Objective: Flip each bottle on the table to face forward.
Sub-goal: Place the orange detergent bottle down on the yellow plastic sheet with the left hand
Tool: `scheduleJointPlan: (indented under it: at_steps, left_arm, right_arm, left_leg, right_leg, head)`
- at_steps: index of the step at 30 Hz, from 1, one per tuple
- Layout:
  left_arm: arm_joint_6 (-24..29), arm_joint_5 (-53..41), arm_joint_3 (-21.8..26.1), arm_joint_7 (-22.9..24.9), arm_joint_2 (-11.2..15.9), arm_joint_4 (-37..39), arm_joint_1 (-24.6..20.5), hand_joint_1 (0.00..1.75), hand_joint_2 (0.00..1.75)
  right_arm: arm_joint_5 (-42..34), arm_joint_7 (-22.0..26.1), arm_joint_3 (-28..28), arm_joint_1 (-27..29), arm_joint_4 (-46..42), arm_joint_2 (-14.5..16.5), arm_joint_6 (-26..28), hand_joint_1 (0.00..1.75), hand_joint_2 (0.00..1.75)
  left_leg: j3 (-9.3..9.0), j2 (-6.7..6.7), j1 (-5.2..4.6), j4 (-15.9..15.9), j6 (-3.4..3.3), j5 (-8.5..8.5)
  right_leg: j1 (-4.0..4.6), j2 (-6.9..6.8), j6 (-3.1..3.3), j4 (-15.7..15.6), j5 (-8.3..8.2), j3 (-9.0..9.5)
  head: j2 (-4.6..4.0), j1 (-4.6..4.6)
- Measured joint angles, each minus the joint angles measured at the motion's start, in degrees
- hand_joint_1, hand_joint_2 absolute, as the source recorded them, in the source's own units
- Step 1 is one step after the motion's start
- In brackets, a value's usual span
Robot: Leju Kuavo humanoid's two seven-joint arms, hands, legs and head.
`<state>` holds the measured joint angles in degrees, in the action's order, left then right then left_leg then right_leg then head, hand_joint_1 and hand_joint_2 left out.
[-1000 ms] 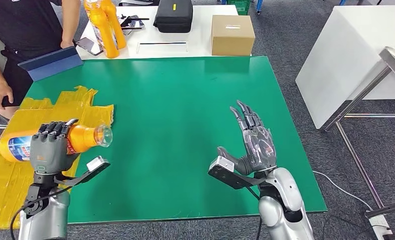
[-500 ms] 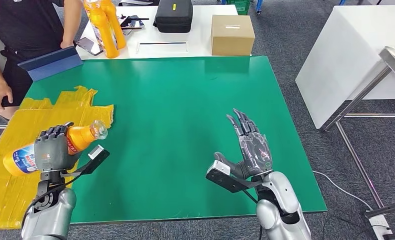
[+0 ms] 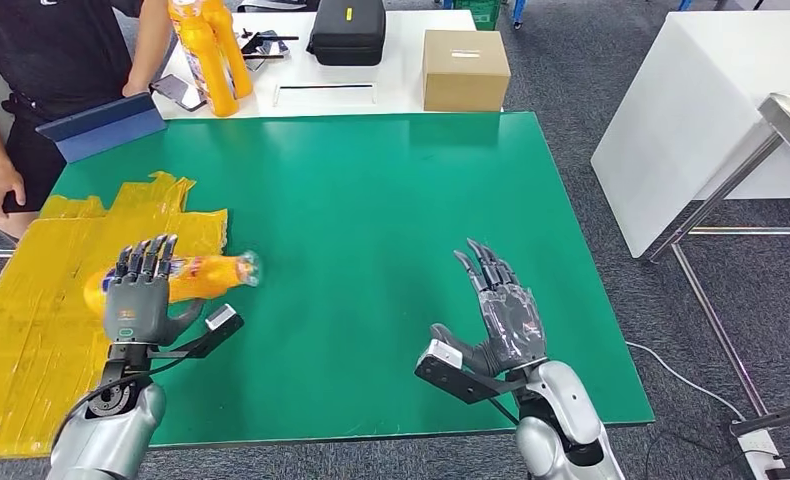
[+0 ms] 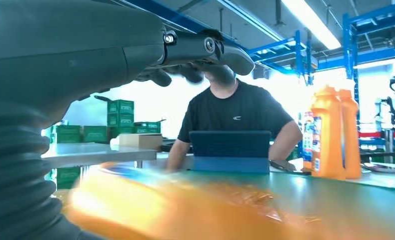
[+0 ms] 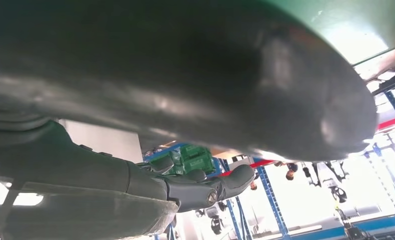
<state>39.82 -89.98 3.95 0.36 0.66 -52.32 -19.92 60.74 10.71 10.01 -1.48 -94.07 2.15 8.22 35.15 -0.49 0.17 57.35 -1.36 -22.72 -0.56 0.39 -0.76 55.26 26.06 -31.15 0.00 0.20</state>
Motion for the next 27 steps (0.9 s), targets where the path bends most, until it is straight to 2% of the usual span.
scheduleJointPlan:
  at_steps: [6,8,11,16,18,19,20,22,24,25,27]
  left_arm:
    - [0.11,0.1,-1.43,-0.89,0.15,0.76,0.02,0.0,0.0]
    - [0.11,1.45,-1.17,-3.95,-0.04,0.95,0.0,0.0,0.0]
    - [0.11,5.6,1.62,-11.03,-1.18,1.56,-0.07,0.0,0.0]
    - [0.03,8.55,4.93,-14.5,-2.45,2.61,-0.28,0.0,0.0]
    - [-1.85,15.86,6.77,-20.42,-3.02,4.62,-1.35,0.0,0.0]
    - [-4.88,22.29,8.15,-24.68,-3.51,6.09,-2.19,0.0,0.0]
    - [-10.09,30.18,9.7,-28.87,-4.22,7.33,-3.02,0.0,0.0]
    - [-25.22,46.16,12.06,-33.81,-5.97,7.07,-3.73,0.0,0.0]
    - [-39.04,58.47,12.45,-34.24,-7.95,3.45,-3.41,0.0,0.0]
    - [-43.4,63.1,12.01,-33.61,-8.93,1.16,-3.11,0.0,0.0]
    - [-48.17,70.44,10.36,-32.12,-10.59,-3.17,-2.58,0.0,0.0]
  right_arm:
    - [0.0,0.0,0.01,0.2,0.03,-0.08,0.03,0.0,0.0]
    - [-0.04,0.0,0.06,0.26,0.07,-0.19,0.09,0.0,0.0]
    - [-0.1,0.0,0.28,0.3,0.2,-0.42,0.21,0.0,0.0]
    - [-0.11,0.0,0.51,0.32,0.38,-0.6,0.28,0.0,0.0]
    - [-0.31,0.13,0.57,0.29,0.52,-0.66,0.34,0.0,0.0]
    - [-0.67,0.39,0.67,0.19,0.68,-0.67,0.38,0.0,0.0]
    - [-1.31,0.89,0.81,-0.04,0.99,-0.62,0.47,0.0,0.0]
    - [-3.37,2.51,1.27,-1.14,2.36,-0.24,1.07,0.0,0.0]
    - [-6.11,4.67,2.01,-3.22,4.71,0.64,2.35,0.0,0.0]
    - [-7.53,5.75,2.54,-4.52,6.01,1.24,3.23,0.0,0.0]
    - [-10.4,7.78,3.84,-7.43,8.7,2.64,5.33,0.0,0.0]
  left_leg:
    - [-0.01,0.0,0.01,0.0,0.0,0.0]
    - [0.0,0.0,0.01,0.0,0.0,0.0]
    - [0.0,0.01,0.01,0.0,0.0,0.0]
    - [0.0,-0.01,0.01,0.0,0.0,0.0]
    - [0.0,-0.02,0.01,0.0,0.0,0.0]
    - [0.0,-0.03,0.01,0.0,0.0,0.0]
    - [-0.01,-0.02,0.01,0.0,0.0,0.01]
    - [-0.01,0.01,0.01,0.0,0.0,0.04]
    - [-0.01,0.0,0.01,0.0,-0.01,0.09]
    - [0.0,-0.01,0.01,0.0,-0.02,0.1]
    - [0.0,-0.02,0.0,0.0,-0.03,0.11]
  right_leg:
    - [0.0,0.0,0.0,0.0,0.0,0.0]
    - [0.0,0.0,0.0,0.0,0.0,0.0]
    - [0.0,0.0,0.0,0.0,0.0,-0.01]
    - [0.0,0.0,0.0,0.0,0.0,-0.01]
    - [0.0,-0.02,0.0,0.0,0.0,0.0]
    - [0.0,-0.02,0.0,0.0,0.0,0.01]
    - [0.01,-0.02,0.0,0.01,-0.01,0.03]
    - [0.01,0.01,0.0,0.01,-0.03,0.04]
    - [0.01,0.0,0.0,0.02,-0.04,0.04]
    - [0.01,-0.01,-0.01,0.02,-0.04,0.05]
    - [0.02,-0.01,-0.02,0.03,-0.06,0.06]
  head:
    - [0.0,0.0]
    - [0.0,-0.01]
    - [0.0,0.0]
    - [0.0,0.0]
    - [0.0,0.01]
    - [0.0,0.01]
    - [0.0,0.01]
    - [0.0,-0.01]
    - [0.0,0.0]
    - [0.0,0.02]
    - [0.0,0.02]
